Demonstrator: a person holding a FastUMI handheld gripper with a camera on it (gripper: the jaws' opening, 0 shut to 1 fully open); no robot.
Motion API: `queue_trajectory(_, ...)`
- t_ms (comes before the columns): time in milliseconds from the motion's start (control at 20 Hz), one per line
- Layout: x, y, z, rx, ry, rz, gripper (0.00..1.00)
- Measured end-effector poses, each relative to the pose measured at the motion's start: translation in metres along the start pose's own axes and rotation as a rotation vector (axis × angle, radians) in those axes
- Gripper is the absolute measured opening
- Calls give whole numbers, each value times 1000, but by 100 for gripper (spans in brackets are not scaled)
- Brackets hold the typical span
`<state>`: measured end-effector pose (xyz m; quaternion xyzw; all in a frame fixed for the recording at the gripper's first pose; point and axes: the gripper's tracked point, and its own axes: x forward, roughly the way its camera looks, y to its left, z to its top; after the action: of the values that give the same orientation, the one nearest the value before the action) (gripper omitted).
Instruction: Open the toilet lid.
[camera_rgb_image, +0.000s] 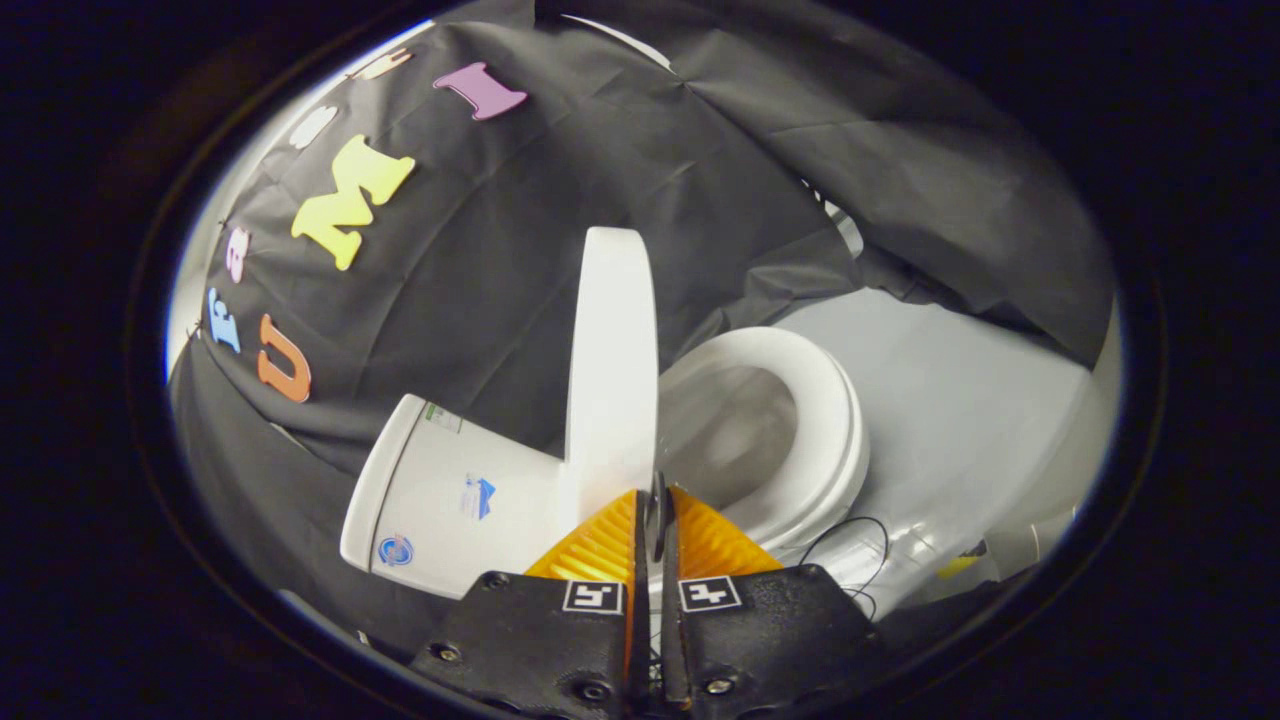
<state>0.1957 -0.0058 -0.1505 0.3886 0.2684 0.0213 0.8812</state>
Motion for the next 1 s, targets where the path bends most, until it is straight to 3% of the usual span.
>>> queue_trajectory(1000,-10,64,-5,-177,-59,-62,7)
